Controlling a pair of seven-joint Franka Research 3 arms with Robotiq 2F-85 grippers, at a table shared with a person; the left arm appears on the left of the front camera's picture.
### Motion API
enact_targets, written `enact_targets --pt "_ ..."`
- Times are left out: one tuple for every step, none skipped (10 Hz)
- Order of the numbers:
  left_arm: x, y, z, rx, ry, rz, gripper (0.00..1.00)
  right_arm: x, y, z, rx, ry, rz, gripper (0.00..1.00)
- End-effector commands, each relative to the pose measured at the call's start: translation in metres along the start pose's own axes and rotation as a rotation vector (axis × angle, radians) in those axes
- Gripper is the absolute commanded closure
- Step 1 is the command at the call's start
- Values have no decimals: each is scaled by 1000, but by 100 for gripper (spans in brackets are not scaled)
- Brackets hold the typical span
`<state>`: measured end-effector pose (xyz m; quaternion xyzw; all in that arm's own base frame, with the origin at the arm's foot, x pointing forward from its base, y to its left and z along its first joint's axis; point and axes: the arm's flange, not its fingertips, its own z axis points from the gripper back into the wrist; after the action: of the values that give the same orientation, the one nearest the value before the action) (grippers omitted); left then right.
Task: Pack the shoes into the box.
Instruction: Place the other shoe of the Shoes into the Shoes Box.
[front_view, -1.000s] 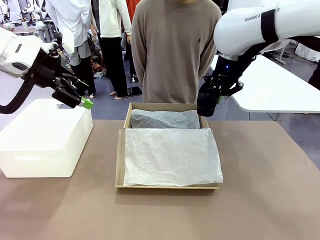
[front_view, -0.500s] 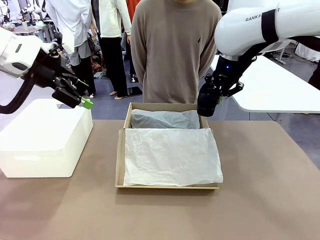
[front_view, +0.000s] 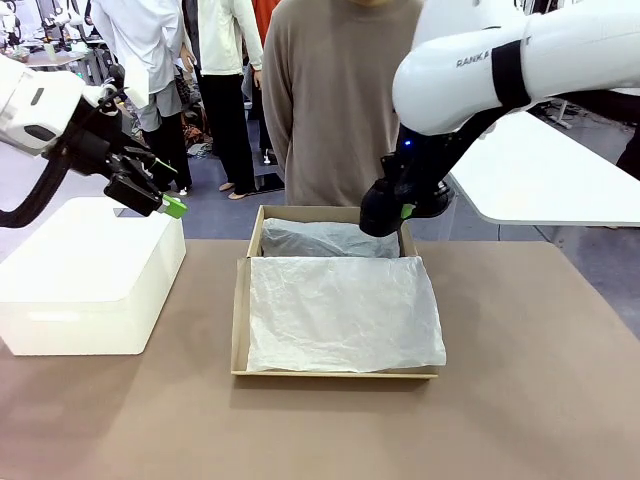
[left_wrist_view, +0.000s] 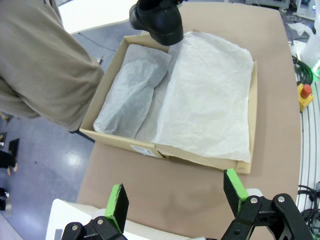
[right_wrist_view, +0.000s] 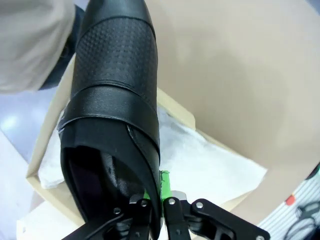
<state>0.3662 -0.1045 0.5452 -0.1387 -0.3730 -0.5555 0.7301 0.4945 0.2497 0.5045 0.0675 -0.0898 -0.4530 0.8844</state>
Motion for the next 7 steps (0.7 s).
enact_targets --pt "-1 2 0 -10 -19 -14 0 -24 20 -4 -9 -38 -85 100" --pt "-1 2 0 -10 -19 -14 0 -36 30 -5 -21 -34 -97 100" --pt "-1 2 0 -10 -19 -14 0 -45 40 -7 -24 -42 -99 100" --pt "-1 2 0 -10 -19 -14 0 -55 50 -9 -21 -46 -99 100" --pt "-1 2 0 -10 -19 -14 0 -62 57 -10 -23 -45 -88 100" --pt "-1 2 0 -10 -19 -14 0 -64 59 -6 -11 -40 -66 100" --pt "-1 2 0 -10 -19 -14 0 -58 39 -18 -20 -5 -73 100"
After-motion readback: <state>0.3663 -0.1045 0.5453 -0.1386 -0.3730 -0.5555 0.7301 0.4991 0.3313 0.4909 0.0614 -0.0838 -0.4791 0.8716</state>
